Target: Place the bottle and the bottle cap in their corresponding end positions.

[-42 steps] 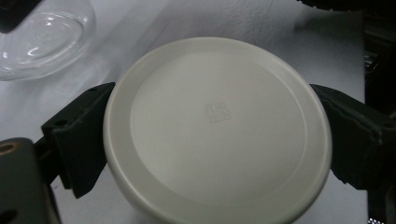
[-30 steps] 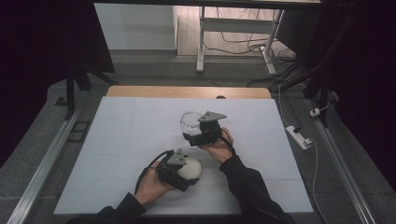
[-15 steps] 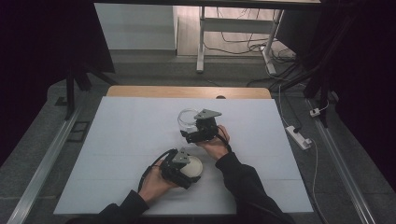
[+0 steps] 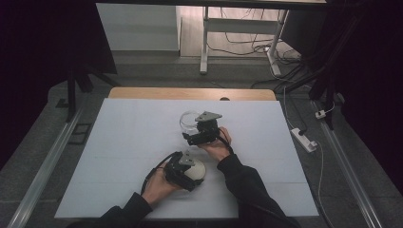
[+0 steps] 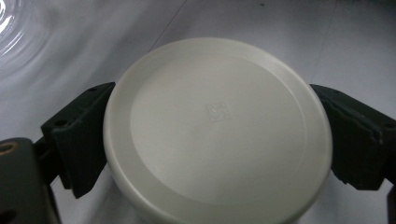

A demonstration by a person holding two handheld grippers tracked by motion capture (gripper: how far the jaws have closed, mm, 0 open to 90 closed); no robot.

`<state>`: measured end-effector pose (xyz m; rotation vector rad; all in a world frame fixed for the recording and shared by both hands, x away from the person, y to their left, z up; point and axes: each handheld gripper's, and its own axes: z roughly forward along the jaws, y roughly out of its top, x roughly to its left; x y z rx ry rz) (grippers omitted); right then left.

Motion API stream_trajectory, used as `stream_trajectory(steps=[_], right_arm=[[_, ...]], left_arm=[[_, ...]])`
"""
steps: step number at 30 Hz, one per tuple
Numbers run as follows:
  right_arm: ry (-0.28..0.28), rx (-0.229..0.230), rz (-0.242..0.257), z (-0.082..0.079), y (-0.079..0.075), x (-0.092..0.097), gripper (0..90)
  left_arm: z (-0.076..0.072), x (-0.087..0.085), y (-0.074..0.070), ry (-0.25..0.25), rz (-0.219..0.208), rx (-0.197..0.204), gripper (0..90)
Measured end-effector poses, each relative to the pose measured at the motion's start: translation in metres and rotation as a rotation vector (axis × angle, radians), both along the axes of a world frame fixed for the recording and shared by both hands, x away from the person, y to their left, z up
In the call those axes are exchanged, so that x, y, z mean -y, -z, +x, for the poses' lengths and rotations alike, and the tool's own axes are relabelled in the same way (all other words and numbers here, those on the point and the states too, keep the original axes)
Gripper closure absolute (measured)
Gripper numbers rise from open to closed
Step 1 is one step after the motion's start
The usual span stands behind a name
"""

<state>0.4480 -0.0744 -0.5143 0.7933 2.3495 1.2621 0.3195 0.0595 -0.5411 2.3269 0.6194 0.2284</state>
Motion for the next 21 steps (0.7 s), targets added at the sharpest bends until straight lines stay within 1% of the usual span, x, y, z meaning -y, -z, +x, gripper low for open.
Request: stream_trajectory(steps=[5, 8, 9, 11, 21], right_arm=[[0.002, 0.001, -0.006, 0.0011, 0.003, -0.0003, 6.5], [0.001, 0.002, -0.002, 0.0011, 0.0036, 0.0002, 6.5], [-0.002, 0.001, 0.002, 0.0012, 0.0039, 0.0005, 6.5], [-0.002, 0.002, 0.003, 0.0012, 0.0044, 0.0012, 6.5], [0.0, -0.03, -0.005, 0.001, 0.0044, 0.0048, 6.1]], left_arm=[[0.0013, -0.0003, 0.001, -0.01, 0.005, -0.008, 7.3], [0.0016, 0.0, 0.0013, -0.011, 0.013, -0.01, 7.3], [0.0026, -0.0003, 0.0016, -0.011, 0.009, -0.023, 7.2], [0.0028, -0.0005, 0.0016, -0.011, 0.009, -0.025, 7.2], [0.0032, -0.0006, 0.0018, -0.011, 0.01, -0.031, 6.9]])
